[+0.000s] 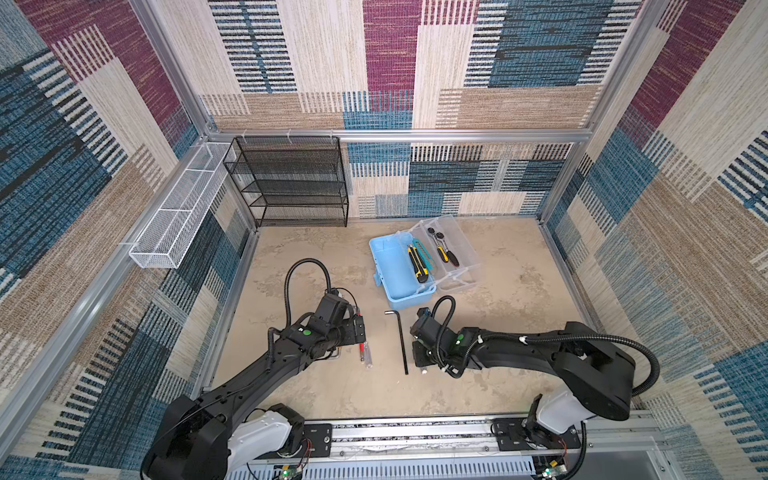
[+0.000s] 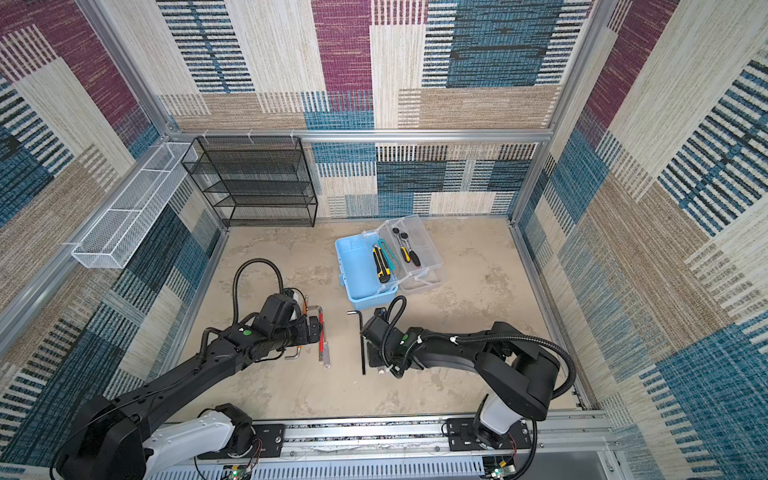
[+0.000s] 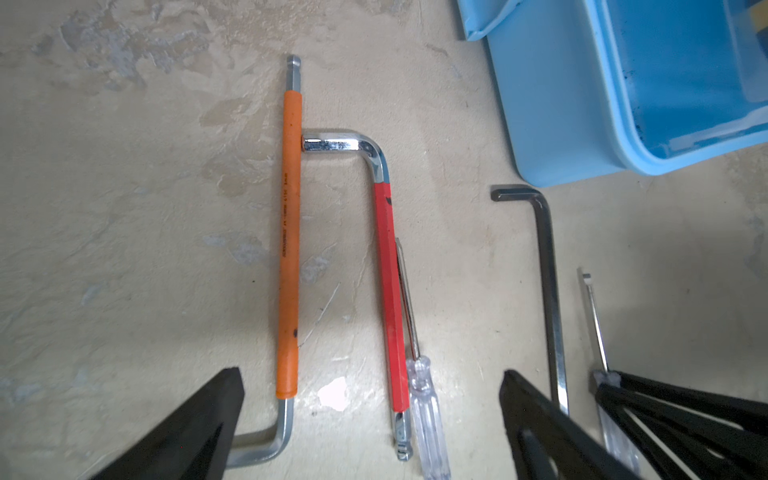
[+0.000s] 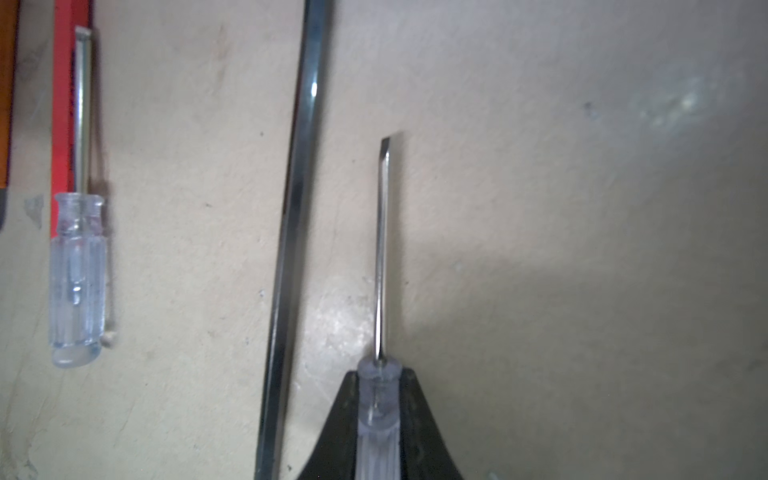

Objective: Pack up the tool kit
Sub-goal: 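Close the right gripper on the clear-handled screwdriver, then lift the screwdriver with the right gripper and carry it over the clear tray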

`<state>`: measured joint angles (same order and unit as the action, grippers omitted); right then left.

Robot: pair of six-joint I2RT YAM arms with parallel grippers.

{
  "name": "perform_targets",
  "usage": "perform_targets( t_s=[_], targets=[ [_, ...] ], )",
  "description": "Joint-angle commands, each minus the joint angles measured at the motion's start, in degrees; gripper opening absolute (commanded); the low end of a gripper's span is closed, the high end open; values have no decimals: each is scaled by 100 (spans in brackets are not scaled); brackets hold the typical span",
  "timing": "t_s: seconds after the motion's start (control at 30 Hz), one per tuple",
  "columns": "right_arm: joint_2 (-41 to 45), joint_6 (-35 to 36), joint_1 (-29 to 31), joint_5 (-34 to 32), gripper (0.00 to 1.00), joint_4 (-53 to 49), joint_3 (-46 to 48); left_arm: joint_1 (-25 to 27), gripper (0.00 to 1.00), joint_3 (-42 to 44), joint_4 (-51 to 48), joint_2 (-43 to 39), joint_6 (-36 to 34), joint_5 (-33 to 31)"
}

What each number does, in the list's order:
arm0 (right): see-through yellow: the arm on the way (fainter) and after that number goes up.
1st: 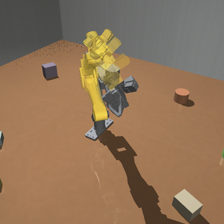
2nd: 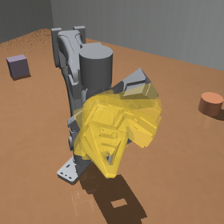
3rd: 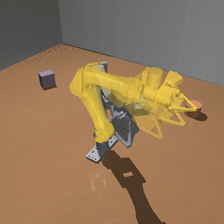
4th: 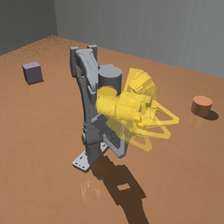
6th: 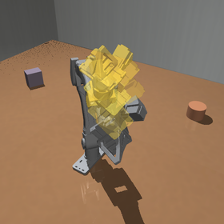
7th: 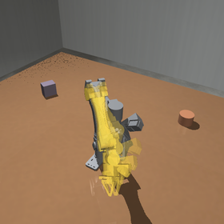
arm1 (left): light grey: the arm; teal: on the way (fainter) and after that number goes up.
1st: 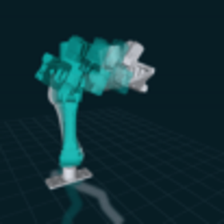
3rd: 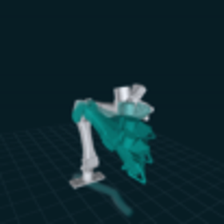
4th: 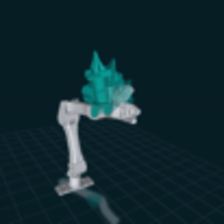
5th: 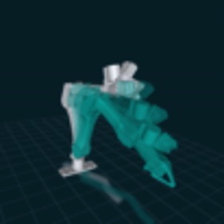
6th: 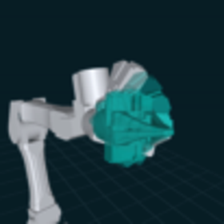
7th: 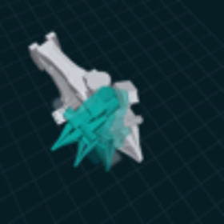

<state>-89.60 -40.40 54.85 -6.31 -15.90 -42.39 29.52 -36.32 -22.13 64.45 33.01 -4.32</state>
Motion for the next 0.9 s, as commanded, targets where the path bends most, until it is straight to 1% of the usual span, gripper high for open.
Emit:
perform_targets(
  t_s=[0.0, 0.33, 0.43, 0.57, 0.67, 0.87],
  targets=[
    [142, 271, -156, -114, 13, -669, 48, -4, 99, -48, -85, -12, 89, -29],
    [756, 840, -635, -355, 13, -835, -386, 52, 100, -82, -90, -36, 98, 256],
    [981, 1072, -800, -485, 13, -999, -560, 106, 98, -80, -129, -37, 57, 425],
    [1279, 1516, -1253, -479, 13, -998, -666, 184, 95, -77, -208, -52, 60, 432],
    [1432, 1976, -1635, -464, 14, -959, -863, 259, 93, -108, -213, -47, 120, 432],
    [1303, 2816, -2326, -424, 15, -935, -1507, 395, 88, -282, -338, 86, 167, 338]
  ],
)
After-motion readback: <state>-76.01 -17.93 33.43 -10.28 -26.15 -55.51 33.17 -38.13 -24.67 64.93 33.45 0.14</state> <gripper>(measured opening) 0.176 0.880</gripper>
